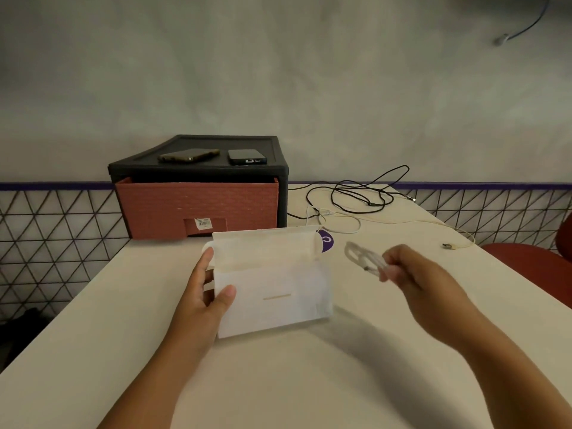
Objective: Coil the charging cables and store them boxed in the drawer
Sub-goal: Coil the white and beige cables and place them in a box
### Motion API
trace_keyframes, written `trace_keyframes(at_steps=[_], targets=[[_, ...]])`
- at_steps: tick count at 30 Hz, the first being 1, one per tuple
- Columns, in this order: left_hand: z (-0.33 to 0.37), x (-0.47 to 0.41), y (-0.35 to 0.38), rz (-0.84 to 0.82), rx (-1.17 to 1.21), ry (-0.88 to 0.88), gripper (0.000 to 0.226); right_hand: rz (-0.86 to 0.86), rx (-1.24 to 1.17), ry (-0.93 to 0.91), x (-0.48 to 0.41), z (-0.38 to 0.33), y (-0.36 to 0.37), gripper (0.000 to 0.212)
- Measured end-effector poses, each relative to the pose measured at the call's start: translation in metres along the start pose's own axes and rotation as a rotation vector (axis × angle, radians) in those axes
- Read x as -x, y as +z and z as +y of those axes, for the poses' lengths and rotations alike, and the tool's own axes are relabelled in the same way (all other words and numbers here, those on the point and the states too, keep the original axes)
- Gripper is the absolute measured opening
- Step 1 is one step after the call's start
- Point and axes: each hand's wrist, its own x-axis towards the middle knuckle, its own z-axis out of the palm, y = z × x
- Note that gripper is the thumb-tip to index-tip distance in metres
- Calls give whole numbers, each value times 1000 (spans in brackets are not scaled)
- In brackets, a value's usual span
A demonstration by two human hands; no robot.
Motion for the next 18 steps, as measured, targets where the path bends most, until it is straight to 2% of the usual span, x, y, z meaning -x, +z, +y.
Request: trace_keyframes(at_steps=[3, 6, 12, 18], targets=[[1, 1, 2, -41, -8, -1, 67, 8, -135, -69, -16, -29, -15, 18], [-1, 2, 0, -84, -16, -16, 71, -126, -174, -134, -35, -52, -13, 22], [-4, 0, -3, -170, -61, -26, 77, -484, 181, -217, -71, -74, 10, 26], [-6, -3, -7, -188, -76, -26, 80, -594, 382, -256, -93, -84, 28, 21]])
